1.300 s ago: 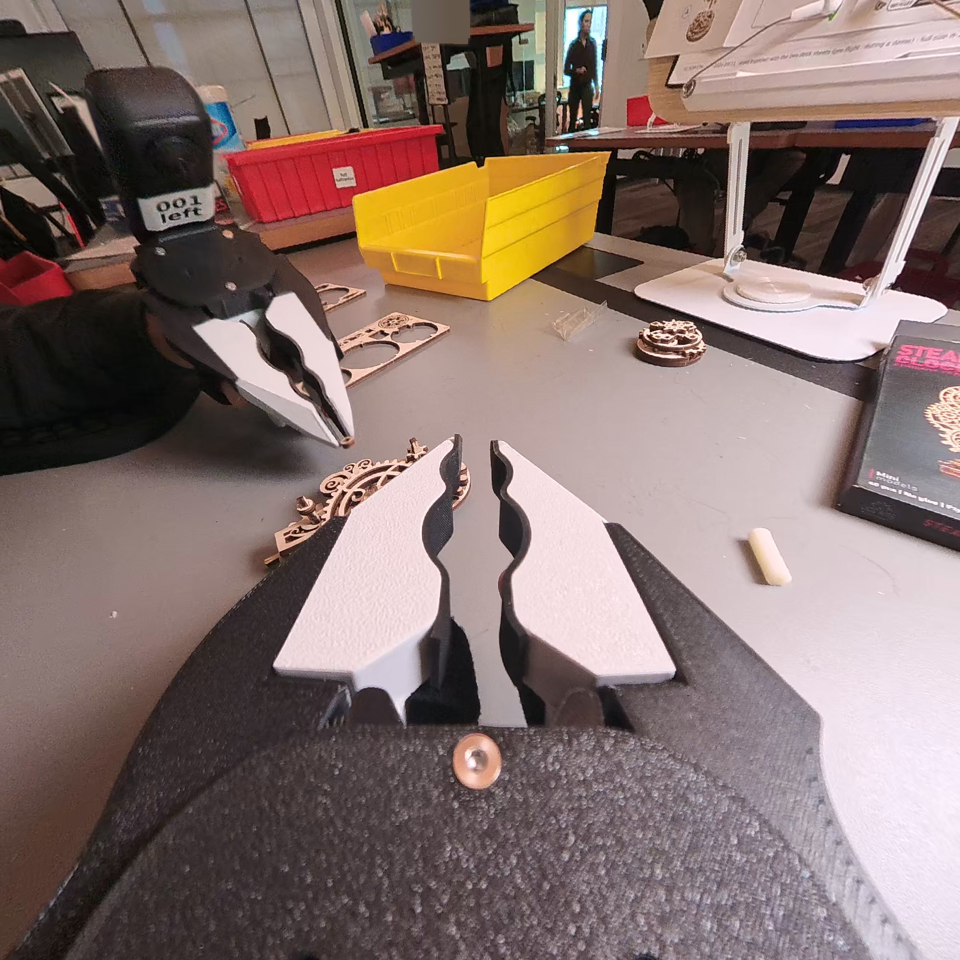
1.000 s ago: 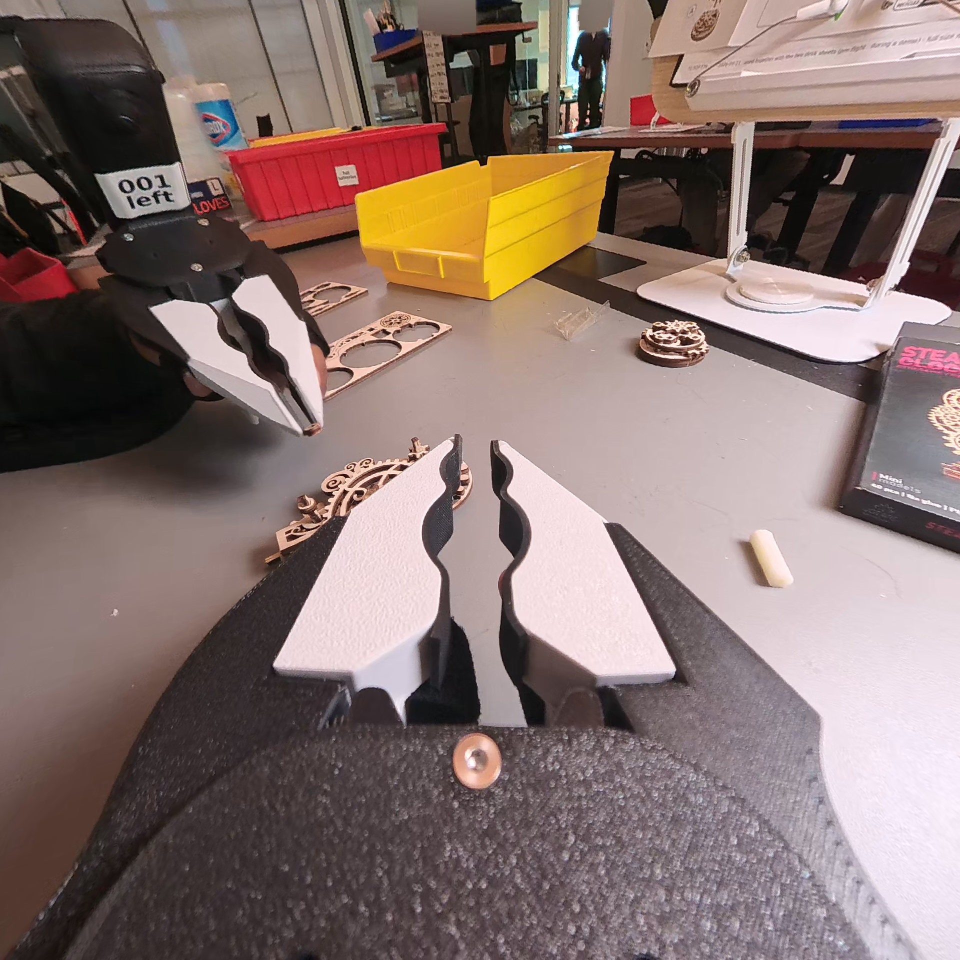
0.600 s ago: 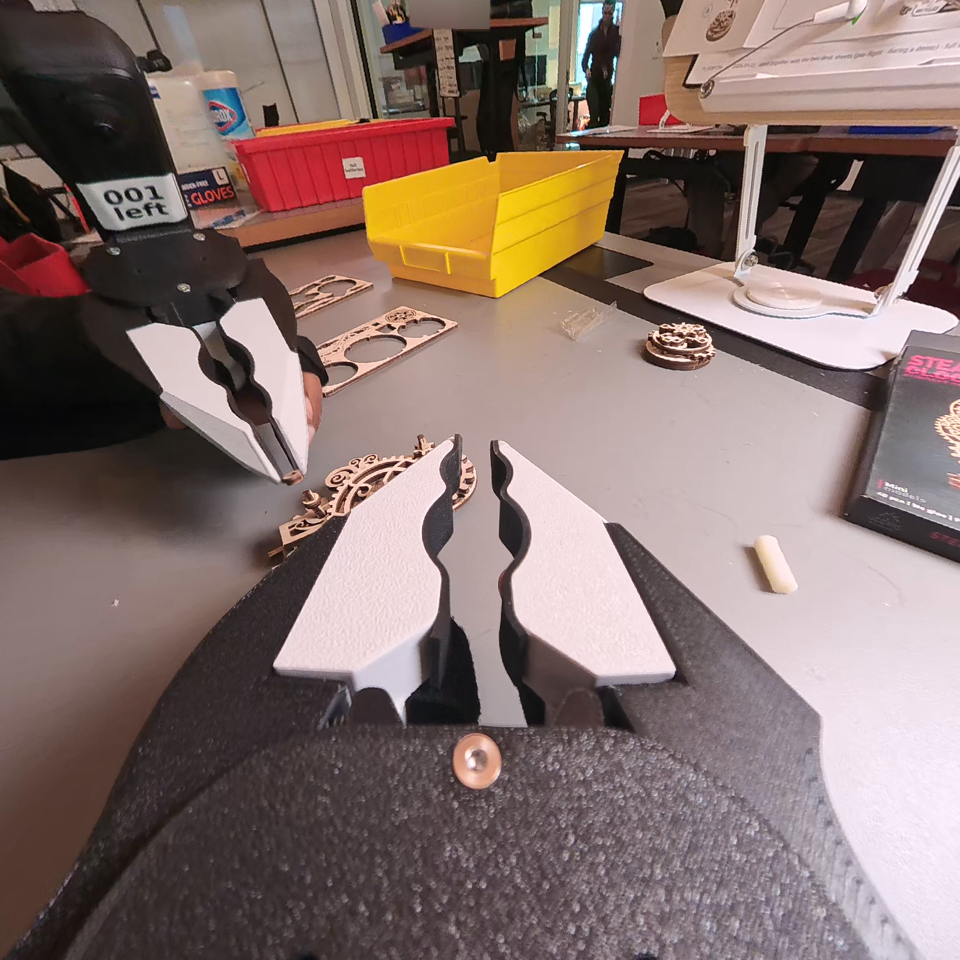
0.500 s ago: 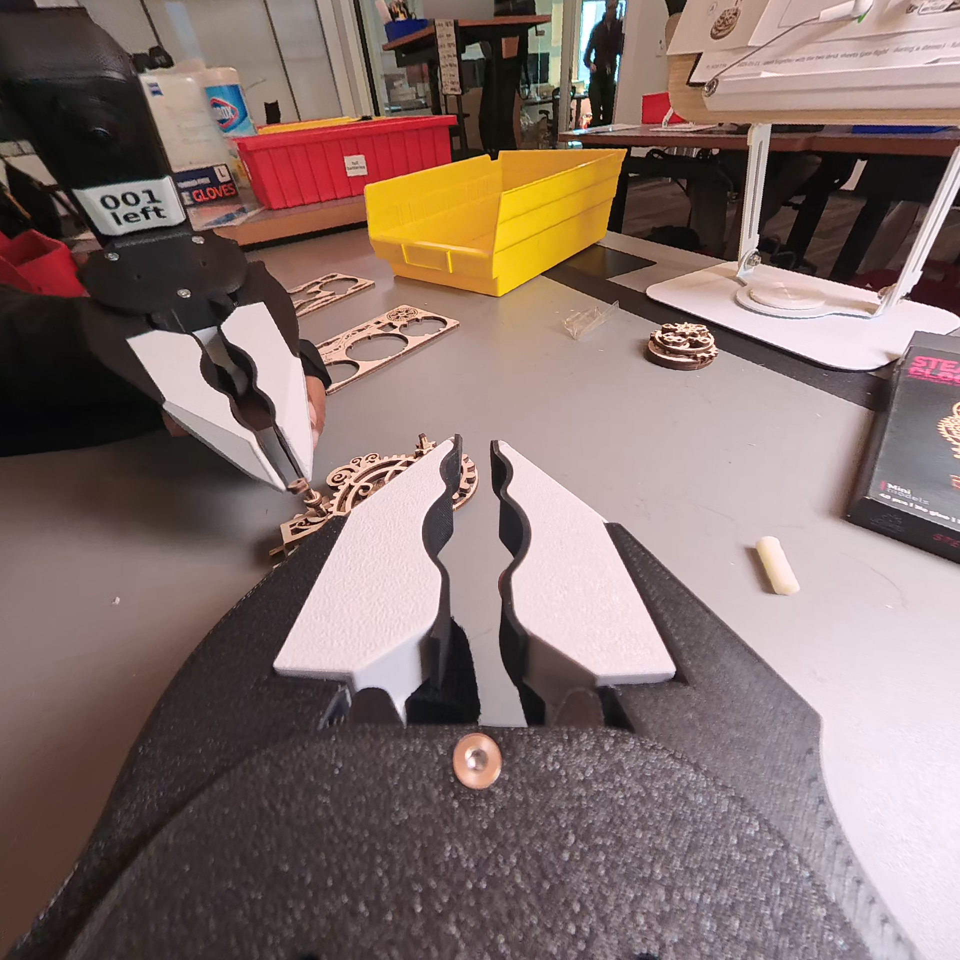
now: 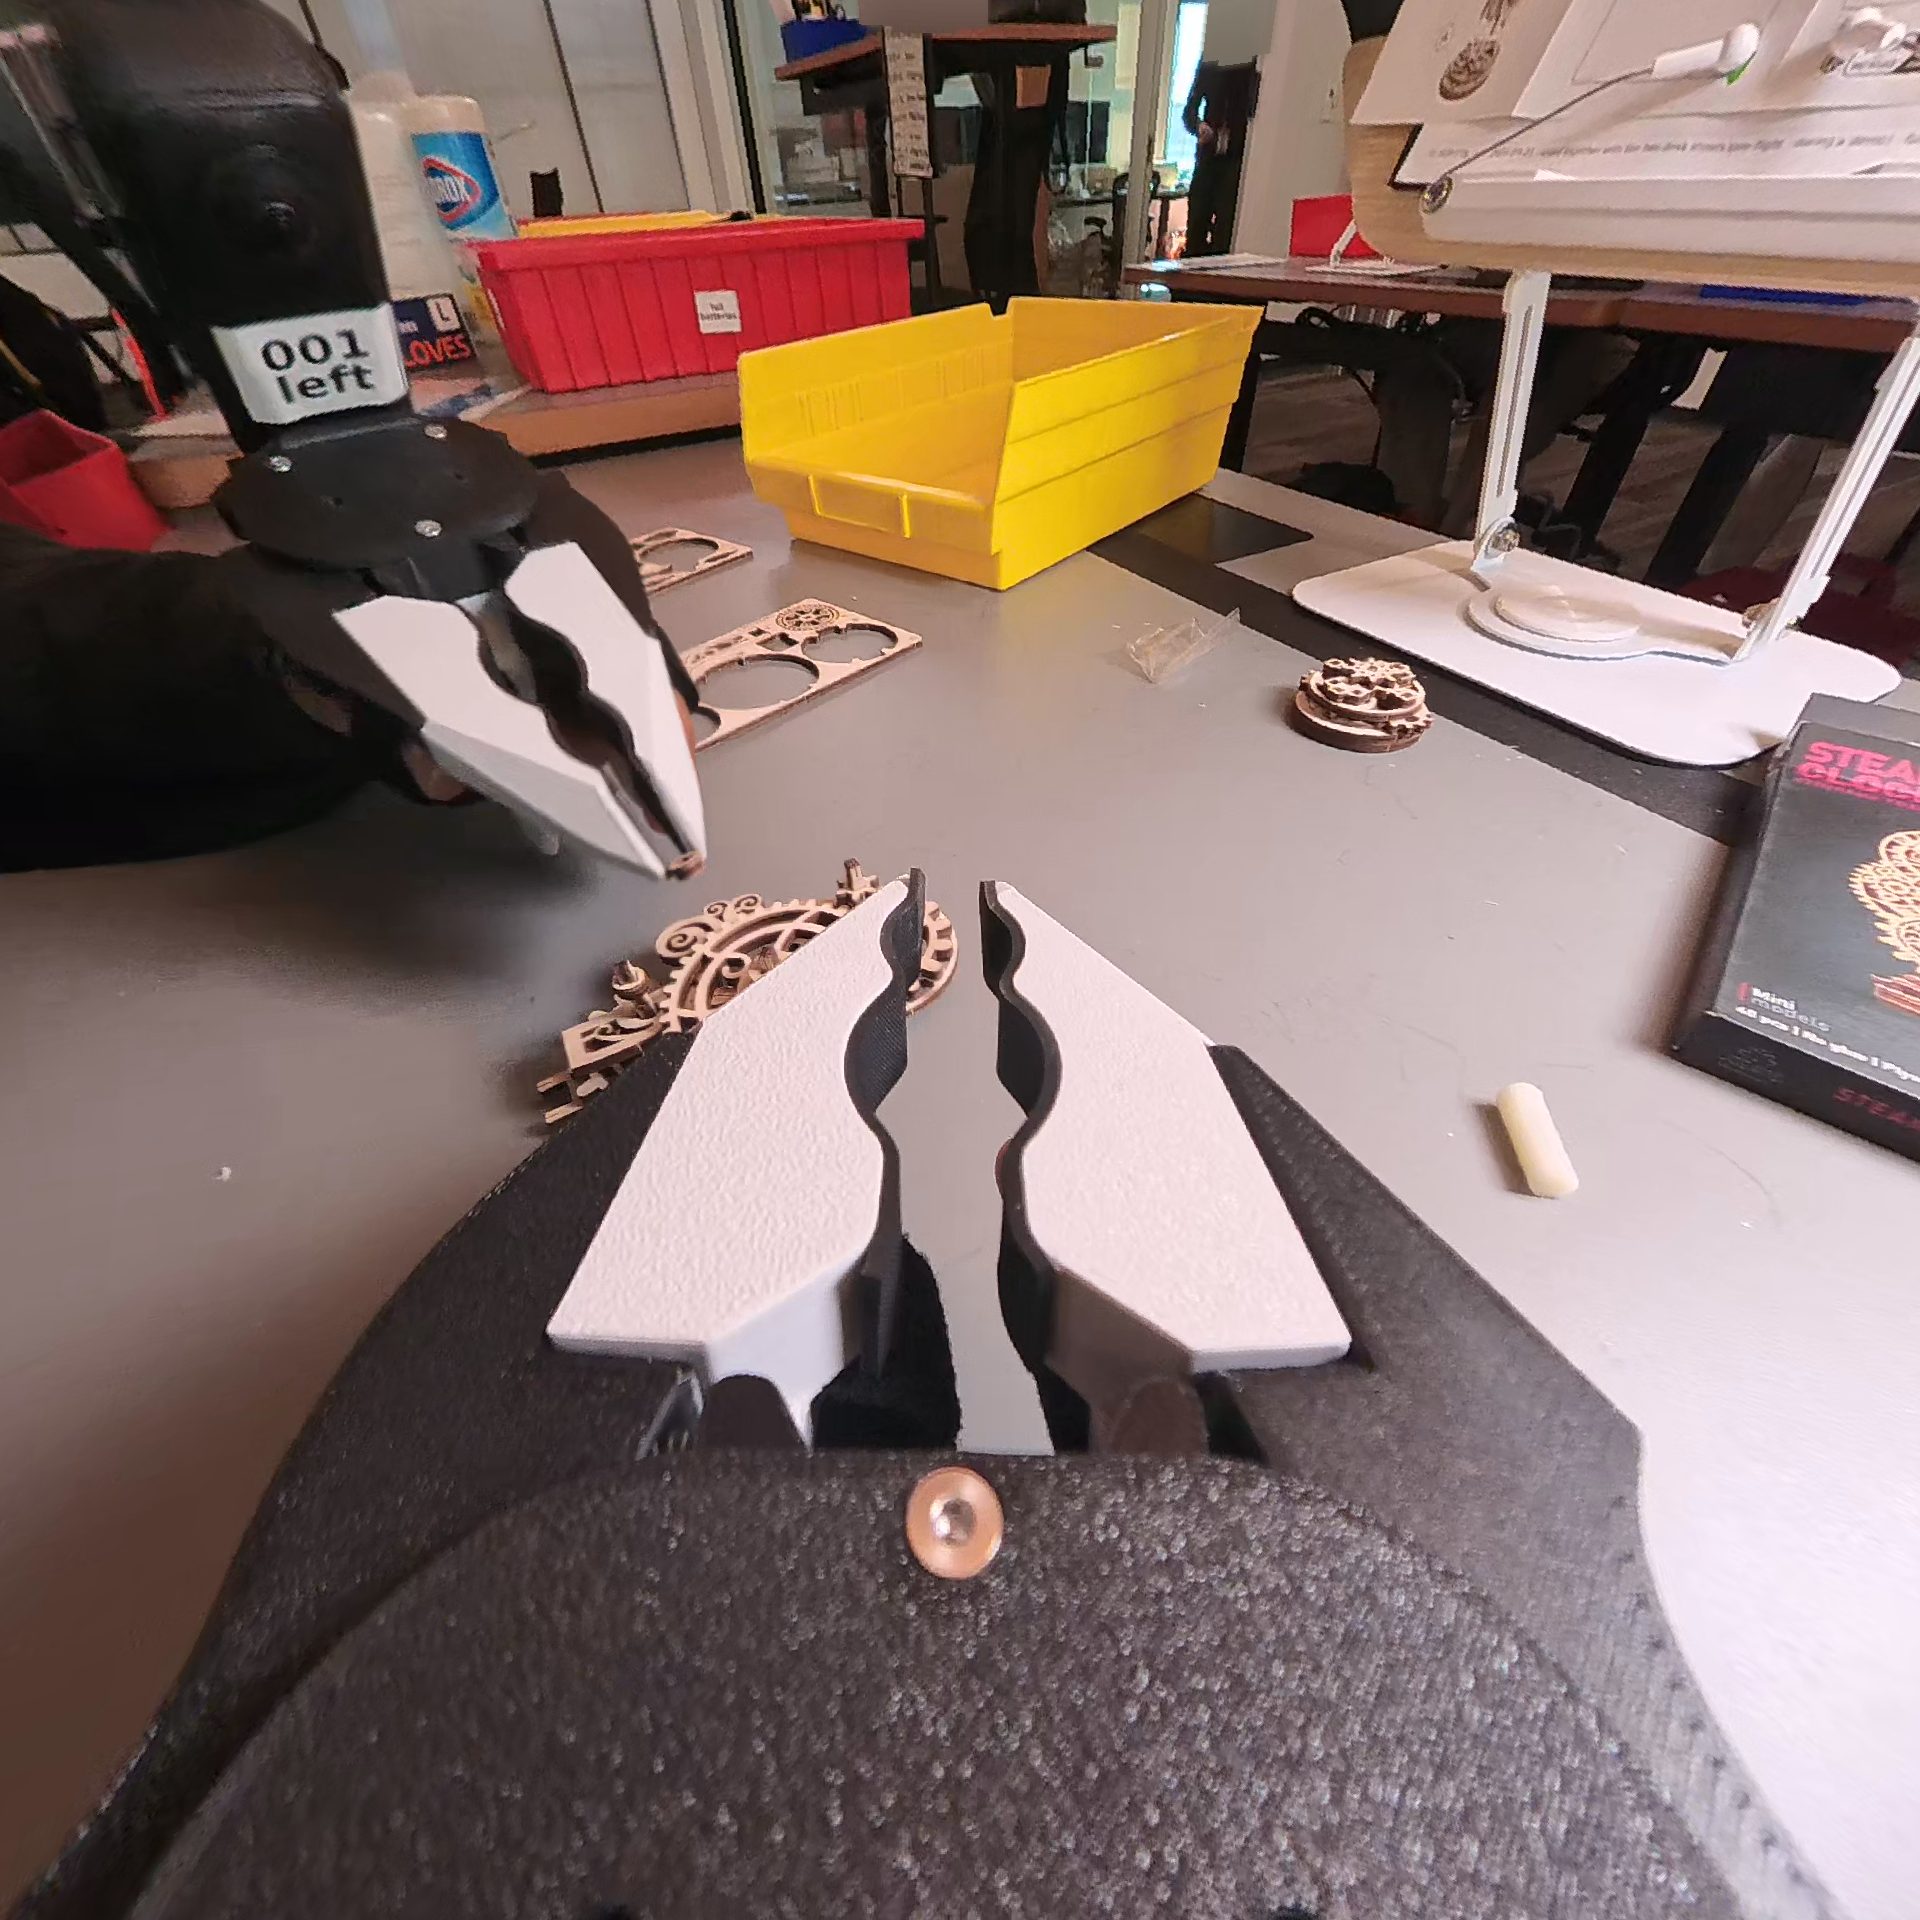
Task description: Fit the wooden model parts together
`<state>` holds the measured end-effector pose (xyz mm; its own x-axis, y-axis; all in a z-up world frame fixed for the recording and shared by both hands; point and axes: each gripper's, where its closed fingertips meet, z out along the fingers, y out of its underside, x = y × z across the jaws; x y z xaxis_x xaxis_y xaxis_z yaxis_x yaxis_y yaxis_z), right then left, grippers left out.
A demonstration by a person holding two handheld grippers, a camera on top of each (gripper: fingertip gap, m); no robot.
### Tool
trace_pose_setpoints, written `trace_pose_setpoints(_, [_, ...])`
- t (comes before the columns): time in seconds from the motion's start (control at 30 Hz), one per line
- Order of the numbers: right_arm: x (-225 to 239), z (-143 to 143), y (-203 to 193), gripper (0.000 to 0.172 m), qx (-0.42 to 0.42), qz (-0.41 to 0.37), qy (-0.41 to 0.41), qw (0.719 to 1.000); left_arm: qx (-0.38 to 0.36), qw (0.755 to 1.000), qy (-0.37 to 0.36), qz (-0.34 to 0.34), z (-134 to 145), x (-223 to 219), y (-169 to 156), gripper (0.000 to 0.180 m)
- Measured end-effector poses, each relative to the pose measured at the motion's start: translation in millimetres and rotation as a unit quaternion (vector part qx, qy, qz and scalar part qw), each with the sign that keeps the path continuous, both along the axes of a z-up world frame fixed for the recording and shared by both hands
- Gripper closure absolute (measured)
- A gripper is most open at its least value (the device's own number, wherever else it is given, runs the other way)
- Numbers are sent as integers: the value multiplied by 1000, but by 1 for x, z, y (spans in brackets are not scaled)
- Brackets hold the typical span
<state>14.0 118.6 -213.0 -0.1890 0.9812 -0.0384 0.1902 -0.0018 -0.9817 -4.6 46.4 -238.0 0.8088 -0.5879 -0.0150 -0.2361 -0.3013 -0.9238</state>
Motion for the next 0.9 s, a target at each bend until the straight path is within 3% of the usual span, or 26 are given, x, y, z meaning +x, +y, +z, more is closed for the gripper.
trace_pose_setpoints(0.2, [1,0,-5,163,8,9,-1,1000,-15,1000,-26,9,-1,-13,-1,177])
trace_pose_setpoints(0.43, [0,-3,-11,163,23,20,-9,999,-32,998,-34,-47,-6,11,-8,177])
trace_pose_setpoints(0.9, [1,-8,-20,163,57,40,-24,997,-40,997,-5,-73,-13,22,-13,176])
